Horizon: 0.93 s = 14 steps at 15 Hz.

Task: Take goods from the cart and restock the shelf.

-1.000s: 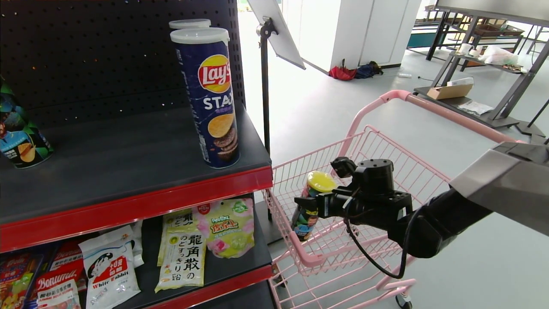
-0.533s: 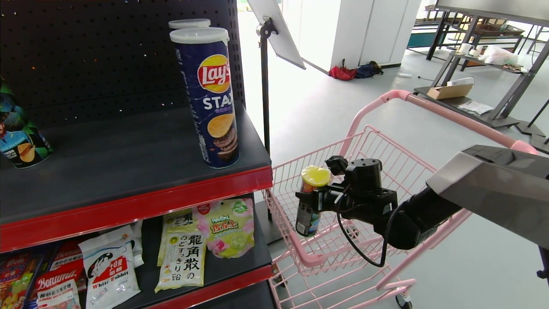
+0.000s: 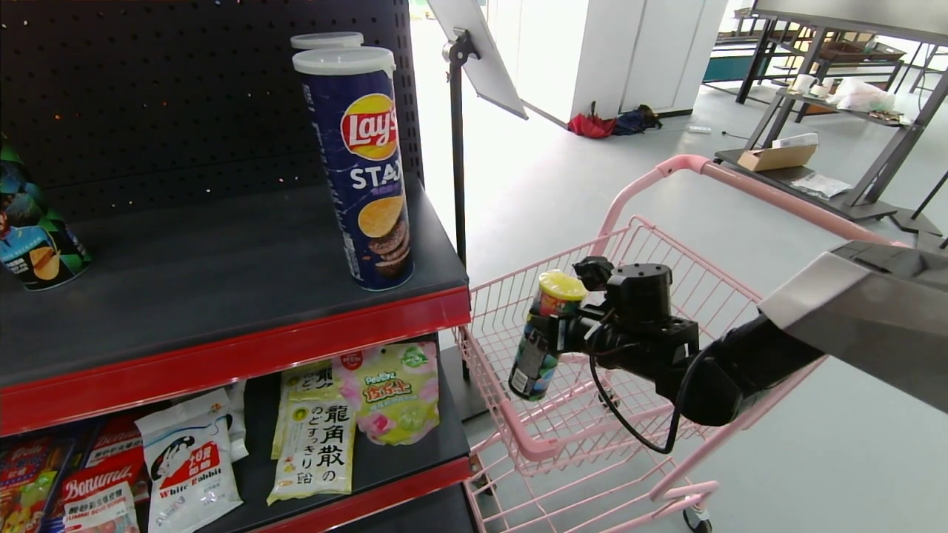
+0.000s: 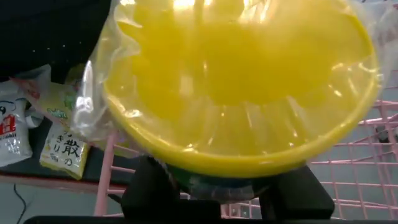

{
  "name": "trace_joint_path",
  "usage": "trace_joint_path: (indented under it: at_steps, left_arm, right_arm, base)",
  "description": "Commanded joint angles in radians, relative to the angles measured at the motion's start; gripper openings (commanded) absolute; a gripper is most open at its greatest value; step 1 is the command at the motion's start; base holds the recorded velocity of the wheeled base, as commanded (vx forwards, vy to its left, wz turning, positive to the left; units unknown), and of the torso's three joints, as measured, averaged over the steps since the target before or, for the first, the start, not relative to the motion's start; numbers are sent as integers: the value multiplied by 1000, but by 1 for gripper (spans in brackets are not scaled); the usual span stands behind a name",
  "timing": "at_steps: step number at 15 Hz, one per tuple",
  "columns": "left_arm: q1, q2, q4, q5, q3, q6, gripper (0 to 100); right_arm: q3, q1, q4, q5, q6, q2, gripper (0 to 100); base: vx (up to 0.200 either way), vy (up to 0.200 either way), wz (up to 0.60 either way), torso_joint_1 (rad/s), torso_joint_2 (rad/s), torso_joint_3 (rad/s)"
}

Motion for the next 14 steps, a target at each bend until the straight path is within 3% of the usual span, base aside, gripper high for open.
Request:
trace_joint_path:
  at_steps: [1, 4, 6, 8, 9, 11, 13, 14]
  left_arm:
    - [0, 1, 0, 0, 0, 0, 100]
    - [0, 1, 0, 0, 0, 0, 100]
    - [0, 1, 0, -2, 0, 0, 100]
    - [0, 1, 0, -6, 0, 0, 100]
    - [0, 1, 0, -6, 0, 0, 100]
    - [0, 1, 0, -6, 0, 1, 100]
    - [0, 1, 0, -6, 0, 1, 100]
    - [0, 1, 0, -6, 0, 1, 100]
  right_arm:
    - [-35, -58, 98, -27, -80, -189, 0]
    - [-124, -127, 344, -87, -198, -434, 0]
    - [-121, -130, 440, -132, -198, -578, 0]
    - [-47, -131, 630, -303, -258, -827, 0]
    - [-29, -131, 693, -299, -275, -891, 0]
    - [129, -147, 897, -270, -279, -1176, 0]
    - [284, -168, 934, -296, -307, -1373, 0]
    - [289, -171, 936, -297, -310, -1379, 0]
  base:
    - [0, 0, 0, 0, 0, 0]
    - [0, 0, 0, 0, 0, 0]
    - [0, 0, 0, 0, 0, 0]
    - [0, 0, 0, 0, 0, 0]
    - [0, 0, 0, 0, 0, 0]
    - [0, 0, 0, 0, 0, 0]
    - [0, 0, 0, 0, 0, 0]
    - [0, 0, 0, 0, 0, 0]
